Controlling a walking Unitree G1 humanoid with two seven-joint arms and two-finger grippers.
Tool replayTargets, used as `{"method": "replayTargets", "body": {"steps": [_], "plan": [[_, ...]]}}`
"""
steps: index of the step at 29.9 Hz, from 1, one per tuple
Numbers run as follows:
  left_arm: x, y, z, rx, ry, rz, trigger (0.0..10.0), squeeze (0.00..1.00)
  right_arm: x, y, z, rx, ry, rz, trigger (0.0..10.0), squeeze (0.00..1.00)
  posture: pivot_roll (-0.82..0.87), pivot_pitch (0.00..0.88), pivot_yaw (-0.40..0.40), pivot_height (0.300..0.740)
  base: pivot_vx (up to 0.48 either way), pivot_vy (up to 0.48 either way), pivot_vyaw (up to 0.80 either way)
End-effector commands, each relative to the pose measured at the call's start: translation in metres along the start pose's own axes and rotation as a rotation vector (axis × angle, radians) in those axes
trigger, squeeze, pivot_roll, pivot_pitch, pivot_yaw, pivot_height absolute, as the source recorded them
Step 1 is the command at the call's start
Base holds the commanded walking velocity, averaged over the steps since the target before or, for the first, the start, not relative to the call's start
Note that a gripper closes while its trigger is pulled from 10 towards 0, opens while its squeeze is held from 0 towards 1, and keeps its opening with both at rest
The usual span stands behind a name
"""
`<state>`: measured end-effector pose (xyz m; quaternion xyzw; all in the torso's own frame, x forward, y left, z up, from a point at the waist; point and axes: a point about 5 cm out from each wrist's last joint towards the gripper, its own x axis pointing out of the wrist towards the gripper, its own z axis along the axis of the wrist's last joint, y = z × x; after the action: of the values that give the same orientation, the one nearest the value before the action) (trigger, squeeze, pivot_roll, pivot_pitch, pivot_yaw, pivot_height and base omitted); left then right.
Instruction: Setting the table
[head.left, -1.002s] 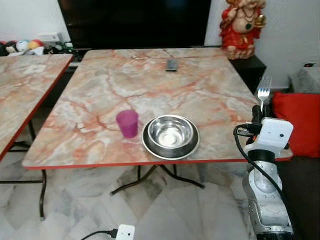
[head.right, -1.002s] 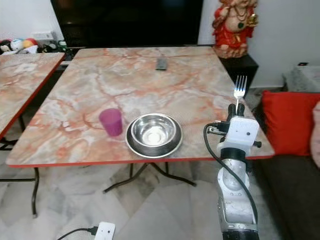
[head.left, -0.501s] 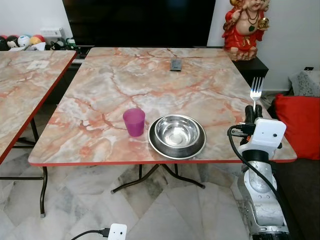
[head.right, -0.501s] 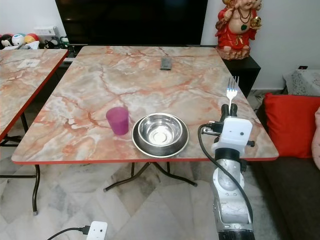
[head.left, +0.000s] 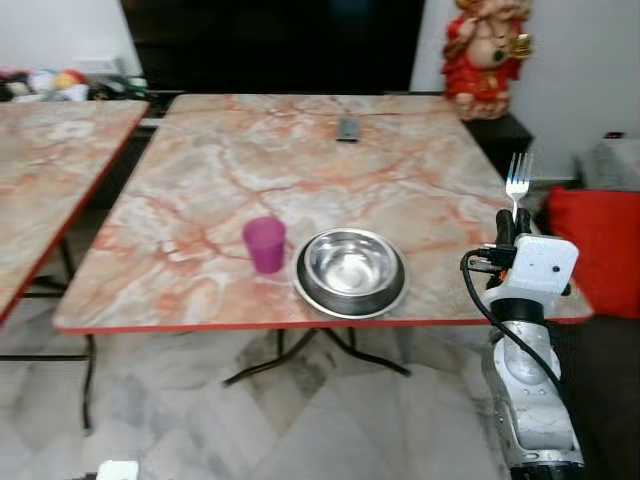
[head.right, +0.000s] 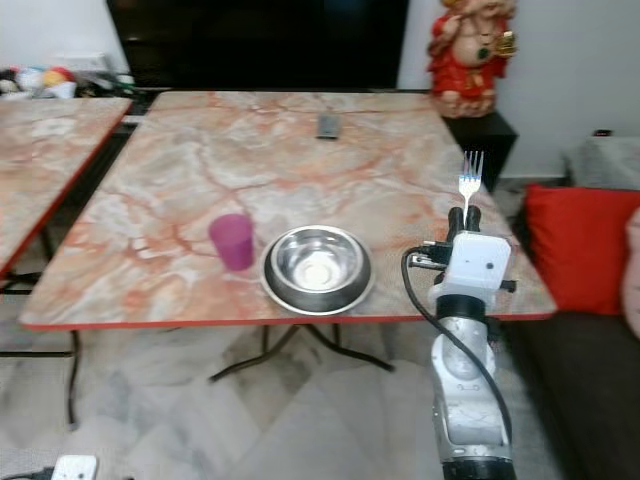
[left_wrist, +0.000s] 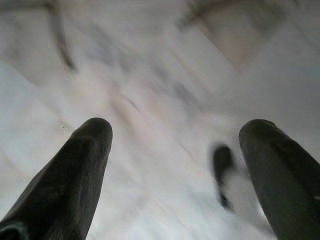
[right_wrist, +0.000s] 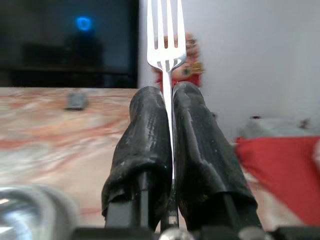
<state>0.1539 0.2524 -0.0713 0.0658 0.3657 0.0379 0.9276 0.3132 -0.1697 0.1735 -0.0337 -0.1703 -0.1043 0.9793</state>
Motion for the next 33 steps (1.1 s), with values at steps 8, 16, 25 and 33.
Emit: {"method": "replayTargets", "body": {"steps": [8,16,25,33], "plan": [[-0.02,0.016,-0.039,-0.01,0.17,-0.01,10.0,0.0,0.001,-0.007,-0.001,-0.014,0.003,-0.009,10.0,0.0,0.01,0.061,-0.005,0.74,0.0,0.0,0.0],[-0.033,0.02,-0.061,-0.013,0.26,0.015,10.0,0.0,0.0,-0.008,-0.001,-0.018,0.005,-0.003,10.0,0.0,0.0,0.049,-0.015,0.74,0.0,0.0,0.0],[-0.035,0.013,-0.066,-0.03,0.27,0.006,10.0,0.0,0.001,-0.008,-0.002,-0.024,0.008,-0.001,10.0,0.0,0.0,0.042,-0.017,0.74,0.0,0.0,0.0],[-0.024,0.004,-0.05,-0.023,0.207,-0.011,10.0,0.0,0.002,-0.01,-0.002,-0.027,0.01,-0.007,10.0,0.0,-0.01,0.046,-0.013,0.74,0.276,0.0,0.0]]}}
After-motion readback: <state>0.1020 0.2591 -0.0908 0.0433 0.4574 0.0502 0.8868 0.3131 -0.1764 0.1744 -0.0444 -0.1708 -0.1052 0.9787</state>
